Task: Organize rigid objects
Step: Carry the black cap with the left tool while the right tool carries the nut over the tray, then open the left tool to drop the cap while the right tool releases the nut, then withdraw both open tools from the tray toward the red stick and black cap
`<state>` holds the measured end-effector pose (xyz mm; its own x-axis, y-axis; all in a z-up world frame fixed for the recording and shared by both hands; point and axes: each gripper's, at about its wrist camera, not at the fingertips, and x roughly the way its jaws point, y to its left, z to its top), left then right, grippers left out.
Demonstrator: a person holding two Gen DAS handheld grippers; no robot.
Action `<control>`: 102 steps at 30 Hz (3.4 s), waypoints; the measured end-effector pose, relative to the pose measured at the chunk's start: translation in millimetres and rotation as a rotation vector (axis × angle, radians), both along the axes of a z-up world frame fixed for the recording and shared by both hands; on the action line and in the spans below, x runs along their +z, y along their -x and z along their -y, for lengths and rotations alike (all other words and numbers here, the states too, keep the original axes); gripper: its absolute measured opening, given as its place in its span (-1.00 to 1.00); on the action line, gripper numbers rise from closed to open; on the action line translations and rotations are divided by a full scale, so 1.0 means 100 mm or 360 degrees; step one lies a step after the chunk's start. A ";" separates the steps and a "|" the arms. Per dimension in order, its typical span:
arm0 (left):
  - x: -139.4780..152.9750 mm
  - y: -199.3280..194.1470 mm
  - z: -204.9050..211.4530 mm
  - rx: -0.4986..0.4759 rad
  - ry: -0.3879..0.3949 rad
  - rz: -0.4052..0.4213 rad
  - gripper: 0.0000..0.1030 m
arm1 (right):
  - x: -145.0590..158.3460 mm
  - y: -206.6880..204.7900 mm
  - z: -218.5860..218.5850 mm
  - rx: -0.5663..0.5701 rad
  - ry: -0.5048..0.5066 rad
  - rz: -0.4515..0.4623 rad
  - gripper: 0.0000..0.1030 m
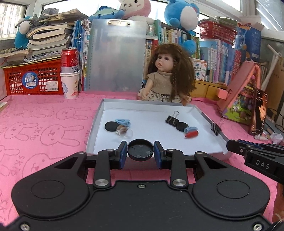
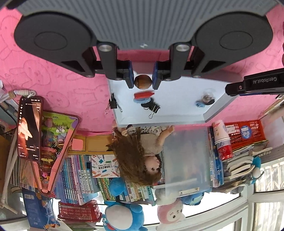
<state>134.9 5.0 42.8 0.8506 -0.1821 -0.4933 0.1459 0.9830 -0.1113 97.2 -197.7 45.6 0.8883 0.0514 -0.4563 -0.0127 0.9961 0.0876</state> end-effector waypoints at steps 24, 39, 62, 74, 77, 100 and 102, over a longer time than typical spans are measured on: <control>-0.31 -0.75 0.00 0.0085 -0.0008 -0.0169 -0.42 | -0.19 -0.74 -0.05 0.0000 0.0071 -0.0147 -0.48; -0.44 -0.91 0.03 0.0099 -0.0019 -0.0194 -0.42 | -0.31 -0.95 -0.06 -0.0012 0.0035 -0.0219 -0.48; -0.13 -0.50 0.07 -0.0016 -0.0056 -0.0063 0.47 | -0.09 -0.54 -0.11 0.0111 0.0085 -0.0047 0.45; -0.04 0.04 -0.02 -0.0111 -0.0021 -0.0024 0.52 | -0.02 -0.02 -0.14 0.0247 0.0109 0.0011 0.62; -0.05 0.17 -0.03 -0.0127 -0.0014 -0.0023 0.53 | -0.03 0.11 -0.15 0.0277 0.0109 0.0013 0.64; -0.22 0.80 -0.09 -0.0156 -0.0052 -0.0020 0.53 | -0.25 0.80 -0.23 0.0398 0.0104 0.0095 0.76; -0.22 0.80 -0.09 -0.0157 -0.0050 -0.0021 0.54 | -0.27 0.84 -0.25 0.0422 0.0116 0.0095 0.78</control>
